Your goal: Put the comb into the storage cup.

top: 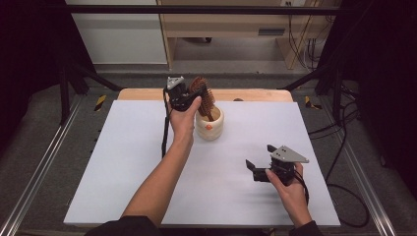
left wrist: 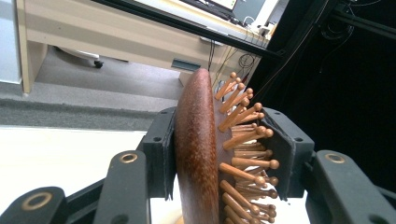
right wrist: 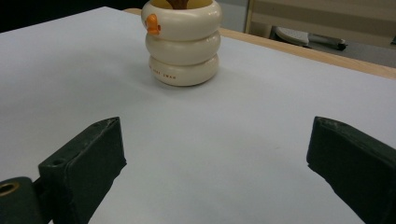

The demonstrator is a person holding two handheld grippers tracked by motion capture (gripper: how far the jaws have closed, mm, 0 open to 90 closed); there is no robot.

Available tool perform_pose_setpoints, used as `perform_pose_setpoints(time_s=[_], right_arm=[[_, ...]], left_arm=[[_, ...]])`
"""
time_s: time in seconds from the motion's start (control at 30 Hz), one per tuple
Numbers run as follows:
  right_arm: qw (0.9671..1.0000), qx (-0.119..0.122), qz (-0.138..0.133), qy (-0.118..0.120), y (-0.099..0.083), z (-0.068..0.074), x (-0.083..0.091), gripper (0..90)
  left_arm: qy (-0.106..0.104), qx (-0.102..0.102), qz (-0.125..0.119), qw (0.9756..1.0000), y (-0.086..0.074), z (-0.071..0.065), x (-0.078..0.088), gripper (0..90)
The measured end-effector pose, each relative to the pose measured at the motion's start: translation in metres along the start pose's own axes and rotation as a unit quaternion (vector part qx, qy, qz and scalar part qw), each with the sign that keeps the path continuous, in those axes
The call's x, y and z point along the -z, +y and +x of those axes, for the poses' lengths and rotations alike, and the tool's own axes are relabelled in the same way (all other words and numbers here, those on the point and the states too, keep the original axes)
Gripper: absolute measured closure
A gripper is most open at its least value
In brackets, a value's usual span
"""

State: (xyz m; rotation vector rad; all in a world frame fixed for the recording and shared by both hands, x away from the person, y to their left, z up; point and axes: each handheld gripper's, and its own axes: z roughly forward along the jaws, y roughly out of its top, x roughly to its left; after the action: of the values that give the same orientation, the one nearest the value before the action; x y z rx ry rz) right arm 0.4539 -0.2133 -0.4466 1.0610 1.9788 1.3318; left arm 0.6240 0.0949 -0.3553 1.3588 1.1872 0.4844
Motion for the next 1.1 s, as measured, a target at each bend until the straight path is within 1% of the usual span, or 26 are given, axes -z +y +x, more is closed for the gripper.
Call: perform_pose_setpoints(time_s=[0.57, 0.8, 1.1], right_arm=[[1.0000, 0.001, 0.001, 0.001, 0.000, 0.000, 0.000, 4.5], [1.0000, 0.002, 0.001, 0.003, 0.000, 0.001, -0.001, 4.5], [1.0000, 0.002, 0.003, 0.003, 0.000, 0.001, -0.001, 4.5]], left_arm=[[0.000, 0.004, 0.000, 1.0000, -0.001, 0.004, 0.001, 49.1], [0.004, 0.014, -0.001, 0.9999, -0.002, 0.009, 0.004, 48.7], [0.005, 0.018, -0.001, 0.9998, -0.002, 0.011, 0.004, 48.3]])
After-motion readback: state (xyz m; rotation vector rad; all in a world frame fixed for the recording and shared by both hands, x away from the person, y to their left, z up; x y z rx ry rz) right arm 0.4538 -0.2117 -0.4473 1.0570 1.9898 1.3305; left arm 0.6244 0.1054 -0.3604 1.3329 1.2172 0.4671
